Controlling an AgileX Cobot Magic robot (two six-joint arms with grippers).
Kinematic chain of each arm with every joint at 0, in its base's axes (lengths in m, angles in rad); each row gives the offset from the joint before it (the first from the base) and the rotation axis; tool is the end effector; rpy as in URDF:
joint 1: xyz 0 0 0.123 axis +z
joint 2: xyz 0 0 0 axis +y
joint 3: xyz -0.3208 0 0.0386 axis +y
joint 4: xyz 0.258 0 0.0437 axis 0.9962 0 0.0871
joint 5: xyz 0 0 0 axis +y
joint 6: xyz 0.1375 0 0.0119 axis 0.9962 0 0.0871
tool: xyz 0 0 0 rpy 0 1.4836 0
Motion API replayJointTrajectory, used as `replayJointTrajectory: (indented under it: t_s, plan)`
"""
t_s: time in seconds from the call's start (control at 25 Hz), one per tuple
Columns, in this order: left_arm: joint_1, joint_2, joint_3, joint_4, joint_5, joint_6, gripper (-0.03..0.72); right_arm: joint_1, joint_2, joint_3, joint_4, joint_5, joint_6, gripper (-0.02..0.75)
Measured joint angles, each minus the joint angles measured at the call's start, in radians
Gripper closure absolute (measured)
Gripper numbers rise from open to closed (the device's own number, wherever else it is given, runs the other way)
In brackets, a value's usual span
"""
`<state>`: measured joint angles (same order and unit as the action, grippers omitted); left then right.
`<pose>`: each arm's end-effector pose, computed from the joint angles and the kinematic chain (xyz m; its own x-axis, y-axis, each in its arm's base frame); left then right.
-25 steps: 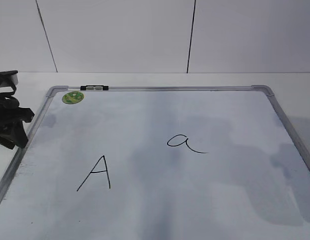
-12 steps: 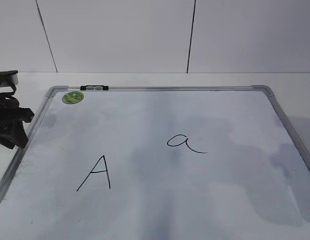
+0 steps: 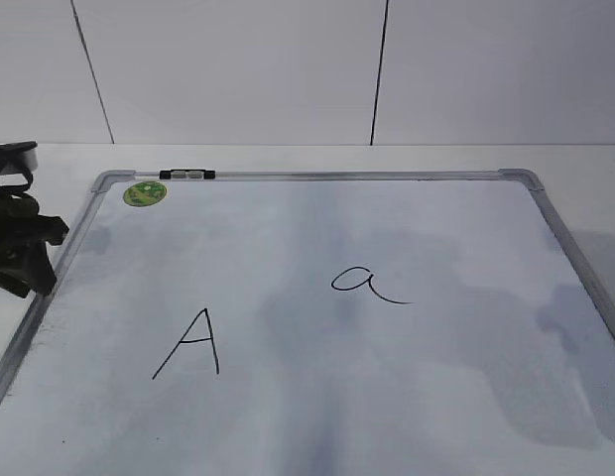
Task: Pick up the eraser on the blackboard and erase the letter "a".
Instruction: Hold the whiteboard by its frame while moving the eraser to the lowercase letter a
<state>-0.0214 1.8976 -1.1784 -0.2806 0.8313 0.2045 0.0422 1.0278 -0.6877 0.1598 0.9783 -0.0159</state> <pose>0.3788 -0.0364 0.1433 -0.9910 0.0336 -0.1296 0.0595 0.9777 -0.2013 0.1704 0.0254 0.2440 -0.9439 0.0334 -0.3286 -0.0169 0.9887 0.1489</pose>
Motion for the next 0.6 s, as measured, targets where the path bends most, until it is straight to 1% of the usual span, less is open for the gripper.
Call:
replayJointTrajectory:
  t_s: [0.24, 0.6]
  plan:
    - [0.0, 0.023, 0.0, 0.0, 0.0, 0.0, 0.478, 0.0, 0.0, 0.0, 0.0, 0.0, 0.0, 0.167]
    - [0.0, 0.023, -0.002, -0.006, 0.0, 0.001, 0.606, 0.0, 0.0, 0.0, 0.0, 0.0, 0.0, 0.167]
